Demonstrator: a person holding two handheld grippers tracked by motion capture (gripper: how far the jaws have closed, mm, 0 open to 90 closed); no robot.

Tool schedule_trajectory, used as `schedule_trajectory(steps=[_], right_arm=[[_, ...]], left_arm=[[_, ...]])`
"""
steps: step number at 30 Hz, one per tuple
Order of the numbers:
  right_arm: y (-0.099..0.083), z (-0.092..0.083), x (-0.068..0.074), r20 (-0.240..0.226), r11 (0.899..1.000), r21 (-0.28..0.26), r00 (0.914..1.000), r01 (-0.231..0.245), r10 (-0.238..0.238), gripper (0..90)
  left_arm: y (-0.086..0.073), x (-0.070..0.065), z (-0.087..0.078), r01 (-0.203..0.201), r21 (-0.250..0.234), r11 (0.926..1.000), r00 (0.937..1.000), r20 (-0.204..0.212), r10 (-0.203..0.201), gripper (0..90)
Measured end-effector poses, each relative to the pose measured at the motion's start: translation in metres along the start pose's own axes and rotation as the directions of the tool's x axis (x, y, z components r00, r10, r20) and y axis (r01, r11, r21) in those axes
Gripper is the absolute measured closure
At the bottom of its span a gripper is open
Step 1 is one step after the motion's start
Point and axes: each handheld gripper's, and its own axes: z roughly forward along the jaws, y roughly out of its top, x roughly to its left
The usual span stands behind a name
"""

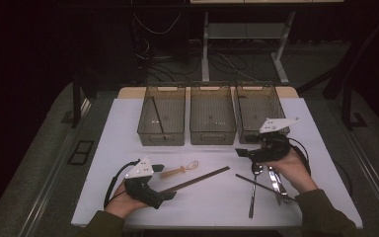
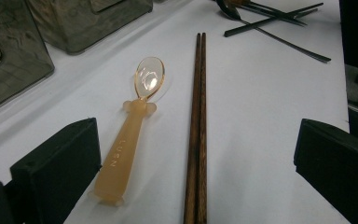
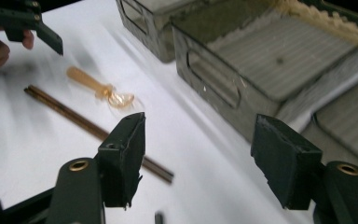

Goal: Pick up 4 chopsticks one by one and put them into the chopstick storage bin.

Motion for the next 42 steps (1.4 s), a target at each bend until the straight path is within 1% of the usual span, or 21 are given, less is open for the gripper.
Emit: schedule_trajectory(steps=[3, 6, 9, 15, 20, 25, 27, 29, 31, 34, 35, 40, 42], right_arm=[[-0.013, -0.005, 0.000, -0.002, 1.000, 0.007, 1.0000, -0.007, 0.007, 33.5], [-0.026, -0.010, 0.001, -0.002, 1.000, 0.016, 1.0000, -0.008, 0.009, 33.9], [-0.036, -0.015, 0.002, 0.003, 1.000, 0.028, 1.0000, -0.004, 0.004, 39.9], [-0.055, -0.031, 0.006, 0.007, 0.998, 0.056, 1.0000, 0.000, -0.001, 47.3], [-0.073, -0.044, 0.007, 0.016, 0.996, 0.089, 0.9998, -0.013, 0.011, 50.1], [-0.087, -0.051, 0.011, 0.005, 0.993, 0.114, 0.9999, -0.012, 0.011, 52.9], [-0.092, -0.051, 0.012, -0.001, 0.991, 0.131, 1.0000, -0.007, 0.007, 54.8], [-0.096, -0.051, 0.012, -0.004, 0.989, 0.149, 1.0000, 0.000, 0.001, 58.5], [-0.098, -0.048, 0.011, -0.008, 0.985, 0.171, 0.9999, 0.013, -0.012, 62.5], [-0.102, -0.045, 0.009, -0.005, 0.977, 0.211, 0.9995, 0.030, -0.030, 66.7], [-0.103, -0.045, 0.008, -0.010, 0.976, 0.217, 0.9994, 0.034, -0.033, 68.0], [-0.106, -0.044, 0.007, -0.031, 0.967, 0.252, 0.9988, 0.044, -0.038, 71.6], [-0.107, -0.042, 0.007, -0.033, 0.963, 0.266, 0.9986, 0.048, -0.041, 72.7]], left_arm=[[0.000, 0.000, 0.001, 0.003, -0.003, 1.0000, 1.0000, -0.001, -0.003, 0.0], [0.000, 0.000, 0.001, 0.003, -0.001, 1.0000, 1.0000, -0.002, -0.003, 0.1], [0.000, -0.001, 0.001, 0.001, 0.003, 1.0000, 1.0000, -0.003, -0.001, 0.0], [-0.001, -0.001, 0.001, 0.000, 0.006, 1.0000, 1.0000, -0.007, 0.000, 0.0], [0.000, -0.001, 0.001, -0.002, 0.010, 1.0000, 1.0000, -0.007, 0.002, 0.0], [0.000, -0.001, 0.001, -0.007, 0.011, 0.9999, 0.9999, -0.008, 0.007, 0.0], [0.000, -0.001, 0.001, -0.004, 0.013, 0.9999, 1.0000, -0.008, 0.004, 0.1], [-0.001, -0.001, 0.001, -0.004, 0.015, 0.9999, 1.0000, -0.007, 0.004, 0.0], [0.000, -0.001, 0.001, -0.008, 0.017, 0.9998, 0.9999, -0.007, 0.008, 0.1], [0.000, -0.002, 0.001, -0.014, 0.016, 0.9998, 0.9999, -0.007, 0.014, 0.1], [0.000, -0.002, 0.001, -0.015, 0.016, 0.9998, 0.9999, -0.007, 0.015, 0.1], [0.000, -0.002, 0.002, -0.013, 0.021, 0.9997, 0.9999, -0.005, 0.013, 0.1], [0.000, -0.002, 0.002, -0.014, 0.022, 0.9997, 0.9999, -0.005, 0.014, 0.1]])
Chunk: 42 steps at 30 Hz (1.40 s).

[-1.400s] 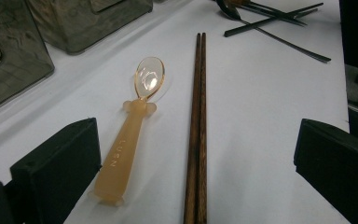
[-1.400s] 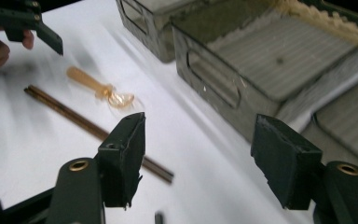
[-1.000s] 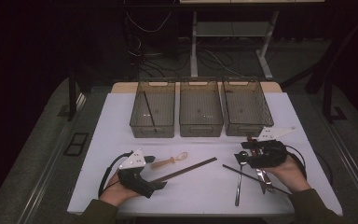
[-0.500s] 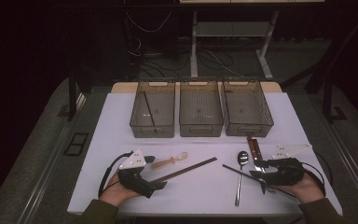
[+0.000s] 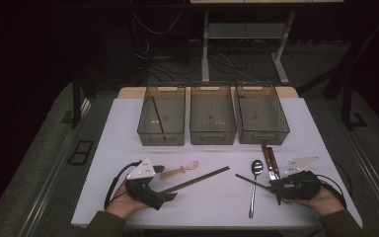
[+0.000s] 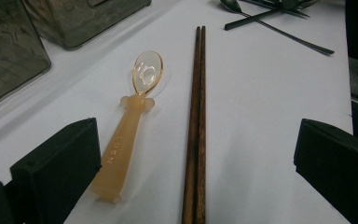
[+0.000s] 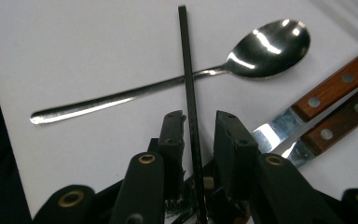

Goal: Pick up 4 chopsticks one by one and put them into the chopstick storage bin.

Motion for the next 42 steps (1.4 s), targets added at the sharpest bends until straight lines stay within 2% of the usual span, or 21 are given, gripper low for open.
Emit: schedule_trajectory(steps=[6, 12, 16, 26, 31, 34, 42], right_arm=[[-0.002, 0.005, -0.001, -0.001, 0.999, 0.042, 0.9999, 0.017, -0.017, 78.0], [0.000, 0.009, 0.003, 0.009, 0.997, 0.057, 0.9989, 0.046, -0.047, 81.1], [-0.001, 0.009, 0.001, 0.009, 0.998, 0.054, 0.9994, 0.034, -0.034, 84.8], [0.002, 0.009, -0.001, 0.002, 0.999, 0.049, 1.0000, 0.008, -0.009, 85.9], [0.007, 0.006, -0.002, 0.006, 1.000, 0.016, 0.9999, -0.008, 0.008, 85.8], [0.011, 0.002, -0.004, 0.009, 0.999, -0.025, 0.9997, -0.021, 0.022, 85.9], [0.023, -0.004, -0.009, 0.022, 0.992, -0.103, 0.9969, -0.073, 0.076, 85.8]], left_arm=[[0.000, 0.000, 0.000, -0.001, -0.002, 1.0000, 1.0000, -0.001, 0.001, 0.1], [0.000, 0.000, 0.001, -0.001, -0.002, 1.0000, 1.0000, -0.001, 0.001, 0.1], [0.000, 0.000, 0.001, 0.001, 0.005, 1.0000, 1.0000, 0.001, -0.001, 0.1], [0.000, 0.000, 0.001, 0.001, 0.006, 1.0000, 1.0000, 0.004, -0.001, 0.1], [0.000, 0.000, 0.001, 0.002, 0.005, 1.0000, 1.0000, 0.004, -0.002, 0.1], [0.000, 0.000, 0.001, 0.007, 0.004, 1.0000, 1.0000, 0.005, -0.007, 0.1], [0.000, 0.000, 0.001, 0.007, 0.004, 1.0000, 1.0000, 0.002, -0.007, 0.1]])
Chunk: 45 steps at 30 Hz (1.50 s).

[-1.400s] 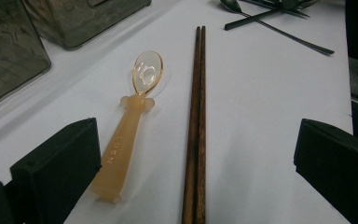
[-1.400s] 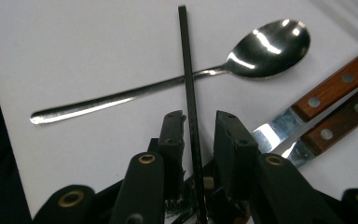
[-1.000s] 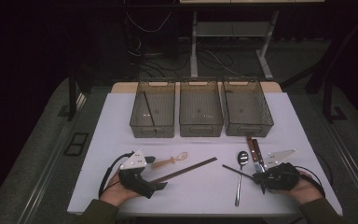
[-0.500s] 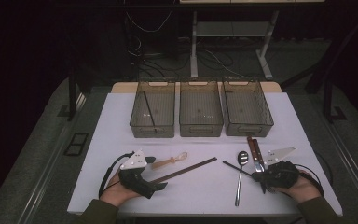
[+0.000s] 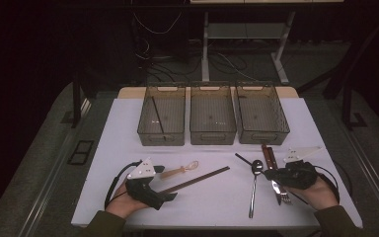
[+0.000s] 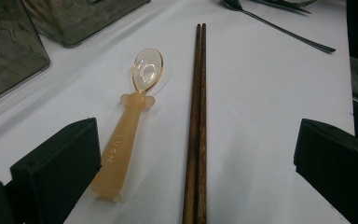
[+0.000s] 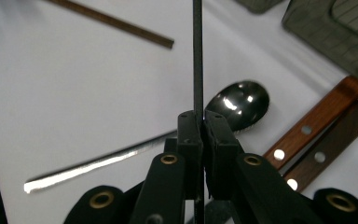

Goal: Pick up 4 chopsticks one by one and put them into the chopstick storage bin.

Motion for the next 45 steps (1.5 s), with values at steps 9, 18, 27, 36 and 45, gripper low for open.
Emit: schedule_trajectory(steps=[9, 18, 27, 36, 45], right_arm=[[0.018, 0.001, -0.004, 0.016, 0.993, -0.098, 0.9979, -0.061, 0.063, 85.8], [0.034, 0.005, -0.004, 0.004, 0.986, -0.145, 0.9959, -0.088, 0.090, 85.8], [0.052, 0.016, -0.001, -0.017, 0.978, -0.191, 0.9961, -0.089, 0.087, 85.8], [0.072, 0.032, 0.007, -0.016, 0.976, -0.205, 0.9970, -0.078, 0.076, 85.8], [0.089, 0.047, 0.011, -0.019, 0.973, -0.218, 0.9967, -0.081, 0.078, 85.8]], left_arm=[[0.000, 0.000, 0.000, 0.001, 0.001, 1.0000, 1.0000, 0.003, -0.001, 0.1], [0.000, 0.000, 0.000, 0.001, 0.001, 1.0000, 1.0000, 0.003, -0.001, 0.1], [0.000, 0.000, -0.001, 0.004, -0.002, 1.0000, 1.0000, 0.006, -0.004, 0.1], [0.000, 0.000, 0.000, 0.003, -0.005, 1.0000, 0.9999, 0.011, -0.003, 0.1], [0.000, -0.001, 0.000, 0.002, -0.006, 1.0000, 0.9998, 0.019, -0.002, 0.1]])
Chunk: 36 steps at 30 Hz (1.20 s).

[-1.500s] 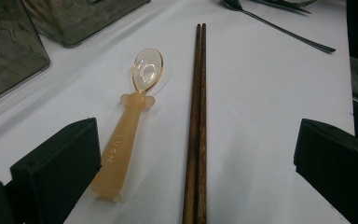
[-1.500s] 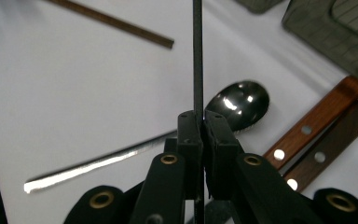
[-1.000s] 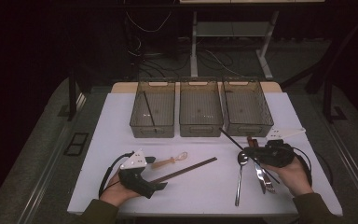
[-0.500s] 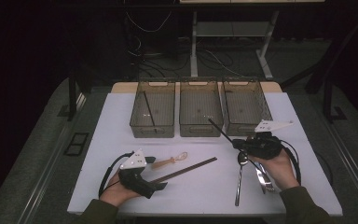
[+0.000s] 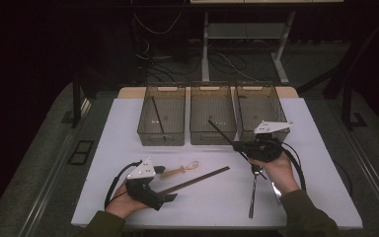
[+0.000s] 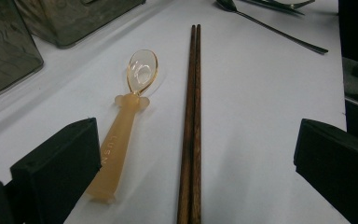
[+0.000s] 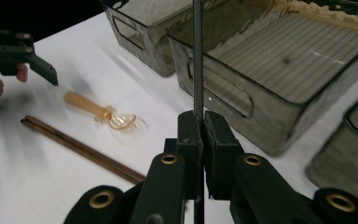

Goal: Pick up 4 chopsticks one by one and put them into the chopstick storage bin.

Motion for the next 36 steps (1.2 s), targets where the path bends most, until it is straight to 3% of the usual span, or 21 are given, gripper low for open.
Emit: schedule_trajectory(steps=[9, 36], right_arm=[[0.020, 0.017, 0.006, 0.007, 1.000, -0.006, 0.9999, -0.010, 0.010, 85.8], [0.087, 0.056, 0.012, 0.036, 0.993, -0.116, 0.9985, -0.036, 0.040, 85.8]], left_arm=[[0.000, -0.001, 0.000, 0.008, -0.012, 0.9999, 1.0000, 0.003, -0.008, 0.1], [0.001, 0.000, 0.000, 0.009, -0.017, 0.9998, 0.9999, 0.009, -0.009, 0.1]])
